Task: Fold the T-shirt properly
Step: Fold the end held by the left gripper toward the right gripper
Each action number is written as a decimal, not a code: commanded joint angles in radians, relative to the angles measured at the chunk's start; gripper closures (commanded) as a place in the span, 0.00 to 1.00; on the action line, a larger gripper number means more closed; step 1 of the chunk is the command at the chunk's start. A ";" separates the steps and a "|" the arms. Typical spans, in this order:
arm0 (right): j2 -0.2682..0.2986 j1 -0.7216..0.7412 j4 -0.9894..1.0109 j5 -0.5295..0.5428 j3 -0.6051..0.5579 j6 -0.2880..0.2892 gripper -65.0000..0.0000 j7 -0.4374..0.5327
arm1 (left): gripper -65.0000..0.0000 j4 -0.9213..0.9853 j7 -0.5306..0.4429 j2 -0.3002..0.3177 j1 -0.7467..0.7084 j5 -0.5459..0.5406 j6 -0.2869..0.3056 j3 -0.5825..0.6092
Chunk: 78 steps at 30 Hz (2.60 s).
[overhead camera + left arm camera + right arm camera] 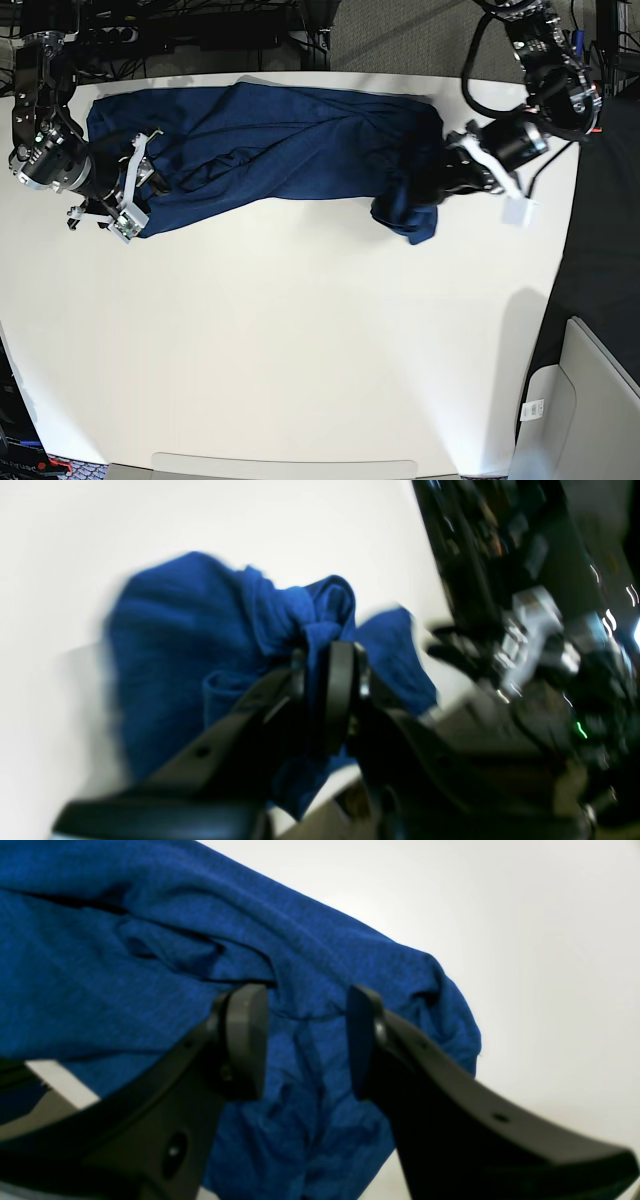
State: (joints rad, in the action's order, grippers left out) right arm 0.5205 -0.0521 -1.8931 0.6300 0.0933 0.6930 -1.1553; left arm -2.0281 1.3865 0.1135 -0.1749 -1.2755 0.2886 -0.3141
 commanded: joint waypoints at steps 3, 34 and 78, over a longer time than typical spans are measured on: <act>-0.003 0.016 -0.012 -0.002 0.007 0.005 0.64 0.018 | 0.95 -0.026 0.010 -0.030 -0.001 -0.063 -0.016 0.115; -0.050 0.030 0.013 -0.031 0.006 0.005 0.64 0.018 | 0.57 -0.006 0.010 -0.002 0.074 0.044 -0.024 0.172; 0.060 -0.113 0.097 -0.031 0.356 0.005 0.63 -0.051 | 0.89 0.376 -0.055 0.180 0.053 0.047 -0.121 0.392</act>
State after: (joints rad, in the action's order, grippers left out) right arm 0.5591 -0.1741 -1.7844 0.5934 0.4397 0.6964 -1.2194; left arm -1.6352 1.3312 0.2810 -0.1307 -1.1889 0.1795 0.0853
